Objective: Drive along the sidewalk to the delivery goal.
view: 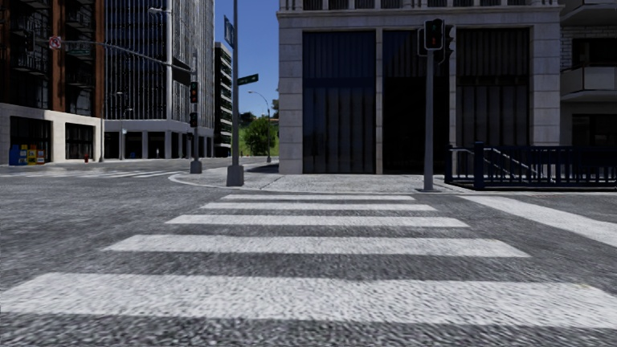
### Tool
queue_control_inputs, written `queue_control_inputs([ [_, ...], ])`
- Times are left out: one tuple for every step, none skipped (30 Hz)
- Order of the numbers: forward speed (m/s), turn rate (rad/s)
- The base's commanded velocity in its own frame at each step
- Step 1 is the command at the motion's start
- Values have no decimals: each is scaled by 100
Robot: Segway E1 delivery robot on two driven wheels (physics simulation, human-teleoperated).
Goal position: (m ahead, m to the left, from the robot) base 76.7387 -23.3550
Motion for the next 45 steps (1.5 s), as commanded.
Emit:
queue_control_inputs([
  [200,0],
  [200,0],
  [200,0],
  [200,0],
  [200,0],
  [200,0],
  [200,0],
  [200,0],
  [200,0],
  [200,0],
  [200,0],
  [200,0],
  [200,0],
  [200,0],
  [200,0],
  [200,0],
  [200,0],
  [200,0],
  [200,0],
  [200,0],
  [200,0],
  [200,0],
  [200,0],
  [200,0],
  [200,0],
  [200,0],
  [200,0],
  [200,0],
  [200,0],
  [200,0],
  [200,0],
  [200,0],
  [200,0],
  [200,0],
  [200,0],
  [200,0],
  [200,0],
  [200,0],
  [200,0],
  [200,0],
  [200,0],
  [200,0],
  [200,0],
  [200,0],
  [200,0],
])
